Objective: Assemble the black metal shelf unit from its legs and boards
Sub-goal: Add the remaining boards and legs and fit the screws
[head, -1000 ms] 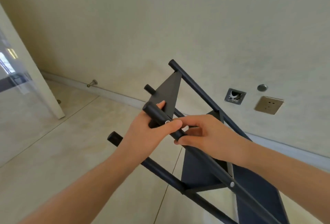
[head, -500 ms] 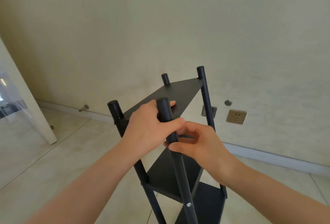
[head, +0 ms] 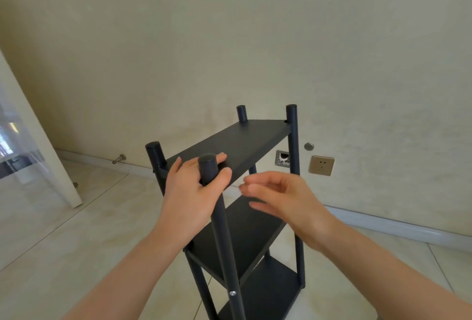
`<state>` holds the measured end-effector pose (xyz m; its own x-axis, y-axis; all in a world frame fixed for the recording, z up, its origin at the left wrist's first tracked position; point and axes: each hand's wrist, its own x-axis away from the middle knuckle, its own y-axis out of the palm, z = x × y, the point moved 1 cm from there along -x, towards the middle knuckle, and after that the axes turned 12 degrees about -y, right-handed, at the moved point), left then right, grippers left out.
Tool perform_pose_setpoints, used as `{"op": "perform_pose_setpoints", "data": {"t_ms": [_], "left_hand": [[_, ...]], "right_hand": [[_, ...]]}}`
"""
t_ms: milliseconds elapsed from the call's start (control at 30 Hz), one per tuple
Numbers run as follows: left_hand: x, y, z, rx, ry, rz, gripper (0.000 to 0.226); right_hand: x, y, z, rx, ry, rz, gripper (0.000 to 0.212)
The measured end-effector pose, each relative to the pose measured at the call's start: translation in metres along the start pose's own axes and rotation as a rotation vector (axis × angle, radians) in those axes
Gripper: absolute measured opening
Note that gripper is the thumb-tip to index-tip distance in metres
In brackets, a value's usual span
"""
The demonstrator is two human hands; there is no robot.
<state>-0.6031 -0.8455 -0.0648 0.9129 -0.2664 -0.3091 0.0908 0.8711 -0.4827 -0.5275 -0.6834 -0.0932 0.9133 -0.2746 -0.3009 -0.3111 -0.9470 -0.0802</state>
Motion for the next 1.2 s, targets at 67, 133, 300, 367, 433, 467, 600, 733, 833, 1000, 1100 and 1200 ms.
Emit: {"op": "perform_pose_setpoints", "data": {"t_ms": [67, 133, 300, 367, 433, 467, 600, 733, 833, 1000, 1100, 1200], "left_hand": [[0.002, -0.002, -0.002, 0.030, -0.028, 0.011, 0.028], [0.002, -0.006, -0.004, 0.053, -0.053, -0.014, 0.032], [0.000, -0.012, -0.019, 0.106, -0.079, -0.036, 0.036], [-0.003, -0.016, -0.024, 0.121, -0.061, -0.044, 0.037], [-0.004, -0.020, -0.028, 0.131, -0.043, -0.074, 0.036], [-0.004, -0.021, -0.029, 0.131, -0.036, -0.093, 0.039], [-0.003, -0.025, -0.030, 0.130, 0.021, -0.144, 0.048], [-0.001, -0.024, -0.029, 0.120, 0.114, -0.142, 0.046], [-0.006, -0.023, -0.033, 0.134, 0.075, -0.080, 0.050], [-0.015, -0.016, -0.031, 0.165, 0.066, 0.014, 0.041], [-0.021, -0.007, -0.030, 0.230, 0.088, 0.063, 0.029], [-0.032, 0.004, -0.031, 0.299, 0.084, 0.039, 0.023]], "right_hand": [[-0.008, -0.021, 0.002, 0.012, 0.009, 0.121, 0.016], [-0.014, -0.039, 0.006, 0.066, 0.027, 0.218, 0.015], [-0.022, -0.069, 0.025, 0.311, 0.112, 0.377, 0.041], [-0.023, -0.077, 0.030, 0.375, 0.146, 0.415, 0.053], [-0.024, -0.083, 0.033, 0.450, 0.172, 0.418, 0.059], [-0.025, -0.085, 0.035, 0.476, 0.180, 0.410, 0.059], [-0.027, -0.084, 0.036, 0.457, 0.162, 0.360, 0.035], [-0.025, -0.083, 0.034, 0.346, 0.116, 0.385, 0.016], [-0.019, -0.083, 0.032, 0.325, 0.081, 0.413, 0.017], [-0.006, -0.092, 0.029, 0.282, 0.038, 0.448, 0.021], [0.004, -0.099, 0.026, 0.282, 0.035, 0.484, 0.021], [0.017, -0.108, 0.021, 0.275, 0.036, 0.515, 0.023]]}}
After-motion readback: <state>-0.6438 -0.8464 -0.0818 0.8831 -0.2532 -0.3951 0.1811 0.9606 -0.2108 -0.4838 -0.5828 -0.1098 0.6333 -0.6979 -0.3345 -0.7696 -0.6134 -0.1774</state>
